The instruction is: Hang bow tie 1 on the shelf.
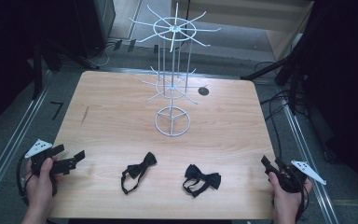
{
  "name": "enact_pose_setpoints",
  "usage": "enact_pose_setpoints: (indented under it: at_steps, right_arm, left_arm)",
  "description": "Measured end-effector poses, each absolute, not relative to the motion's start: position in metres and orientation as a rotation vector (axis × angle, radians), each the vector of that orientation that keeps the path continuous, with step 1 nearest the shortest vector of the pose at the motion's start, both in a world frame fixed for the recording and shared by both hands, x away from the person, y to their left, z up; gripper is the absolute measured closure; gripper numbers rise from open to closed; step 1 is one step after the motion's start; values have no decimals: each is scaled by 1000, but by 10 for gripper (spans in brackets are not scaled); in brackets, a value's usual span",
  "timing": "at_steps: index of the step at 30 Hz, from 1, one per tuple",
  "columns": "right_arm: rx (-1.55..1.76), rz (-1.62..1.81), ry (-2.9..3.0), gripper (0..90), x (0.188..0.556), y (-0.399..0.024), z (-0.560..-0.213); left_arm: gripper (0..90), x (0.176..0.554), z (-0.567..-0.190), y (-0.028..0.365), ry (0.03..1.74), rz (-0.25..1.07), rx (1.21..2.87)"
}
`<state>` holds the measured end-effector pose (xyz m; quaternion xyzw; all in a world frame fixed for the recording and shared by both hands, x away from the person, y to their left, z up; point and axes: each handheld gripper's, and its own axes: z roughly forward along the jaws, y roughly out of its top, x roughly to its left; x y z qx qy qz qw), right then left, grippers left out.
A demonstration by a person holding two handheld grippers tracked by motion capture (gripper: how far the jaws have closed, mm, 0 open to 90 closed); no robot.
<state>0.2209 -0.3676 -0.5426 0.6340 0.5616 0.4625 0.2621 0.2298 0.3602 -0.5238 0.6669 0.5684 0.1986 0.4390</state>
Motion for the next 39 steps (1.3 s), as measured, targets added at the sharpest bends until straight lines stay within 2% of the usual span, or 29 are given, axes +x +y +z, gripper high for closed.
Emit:
enact_pose_setpoints:
  at_steps: [11, 12, 14, 39]
  right_arm:
    - [1680, 1251, 1545, 376, 220, -359, -536]
    - [1671, 1253, 1565, 416, 220, -356, -536]
    - [1667, 1258, 1570, 424, 220, -354, -535]
    - [1556, 1276, 1691, 429, 221, -322, -527]
  left_arm:
    - [16, 230, -524, 360, 1409, 493, 1663]
    - [16, 230, -524, 360, 1410, 494, 1663]
    - [16, 230, -524, 360, 1411, 493, 1664]
    - [16, 230, -524, 359, 1410, 493, 1667]
